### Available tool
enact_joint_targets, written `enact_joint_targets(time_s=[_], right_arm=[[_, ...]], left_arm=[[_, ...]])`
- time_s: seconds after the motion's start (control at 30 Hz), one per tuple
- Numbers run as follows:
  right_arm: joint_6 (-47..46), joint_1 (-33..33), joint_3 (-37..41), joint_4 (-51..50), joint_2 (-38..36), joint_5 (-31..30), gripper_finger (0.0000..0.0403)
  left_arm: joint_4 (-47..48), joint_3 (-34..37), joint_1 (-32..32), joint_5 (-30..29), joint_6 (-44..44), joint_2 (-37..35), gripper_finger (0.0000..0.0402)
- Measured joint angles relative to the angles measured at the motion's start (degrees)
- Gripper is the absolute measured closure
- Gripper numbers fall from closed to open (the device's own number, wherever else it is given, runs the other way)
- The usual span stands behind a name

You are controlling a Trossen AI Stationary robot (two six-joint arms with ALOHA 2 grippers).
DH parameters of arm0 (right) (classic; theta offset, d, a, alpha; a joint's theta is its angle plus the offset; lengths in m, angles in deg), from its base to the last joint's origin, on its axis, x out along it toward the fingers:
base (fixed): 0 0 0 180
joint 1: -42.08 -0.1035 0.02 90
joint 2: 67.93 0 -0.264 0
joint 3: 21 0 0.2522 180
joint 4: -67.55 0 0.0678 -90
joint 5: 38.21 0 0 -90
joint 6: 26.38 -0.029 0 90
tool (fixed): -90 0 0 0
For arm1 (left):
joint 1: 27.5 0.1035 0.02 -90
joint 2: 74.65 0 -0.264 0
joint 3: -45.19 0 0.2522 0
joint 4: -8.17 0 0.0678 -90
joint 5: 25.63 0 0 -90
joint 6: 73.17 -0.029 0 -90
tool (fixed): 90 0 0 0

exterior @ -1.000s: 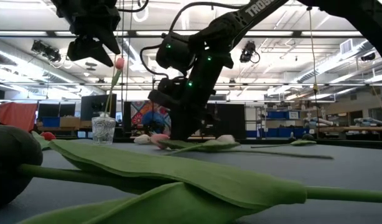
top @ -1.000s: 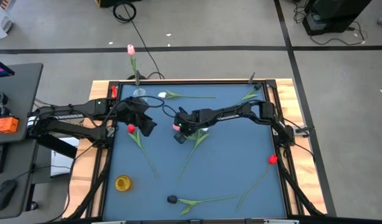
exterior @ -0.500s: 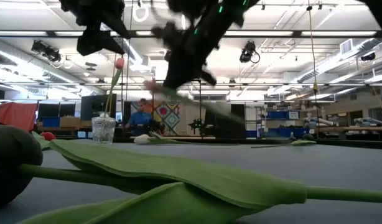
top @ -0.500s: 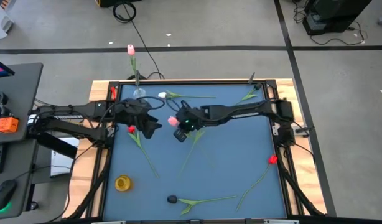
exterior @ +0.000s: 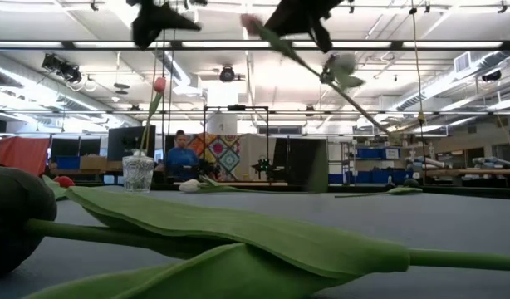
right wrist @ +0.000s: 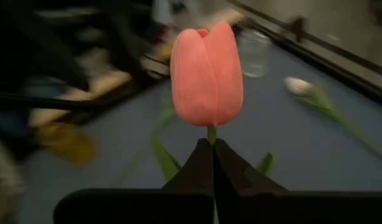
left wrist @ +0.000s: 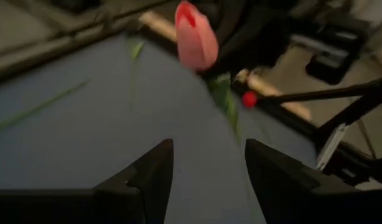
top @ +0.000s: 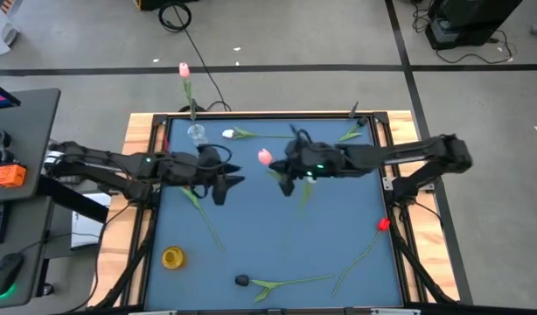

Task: Sort flowers into vase by color
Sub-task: Put the pink tulip into the transparent vase

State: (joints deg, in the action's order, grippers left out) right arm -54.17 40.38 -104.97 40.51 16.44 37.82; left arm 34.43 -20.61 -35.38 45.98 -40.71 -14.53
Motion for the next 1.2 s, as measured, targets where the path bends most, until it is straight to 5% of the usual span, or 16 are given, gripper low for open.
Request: enact_joint_targets(time_s=[0.17, 0.37, 0.6, 1.2], right_arm=[[3.51, -1.52, 11.35, 15.94, -6.32, 3.57, 0.0402], [6.88, -3.38, 15.17, 23.00, -10.90, 2.32, 0.0403], [11.56, -3.60, 15.26, 26.45, -12.57, -0.41, 0.0403], [16.41, -3.38, 15.26, 39.23, -6.88, 6.90, 0.0403]], left_arm=[[-17.70, -0.01, -1.03, 0.01, -6.80, 8.48, 0.0198], [-30.20, 0.01, -0.99, 0.54, -10.50, 16.66, 0.0198], [-36.30, 0.05, -0.99, 3.62, -10.86, 20.46, 0.0198], [-39.95, 0.03, -0.92, 5.83, -16.85, 22.01, 0.0198]])
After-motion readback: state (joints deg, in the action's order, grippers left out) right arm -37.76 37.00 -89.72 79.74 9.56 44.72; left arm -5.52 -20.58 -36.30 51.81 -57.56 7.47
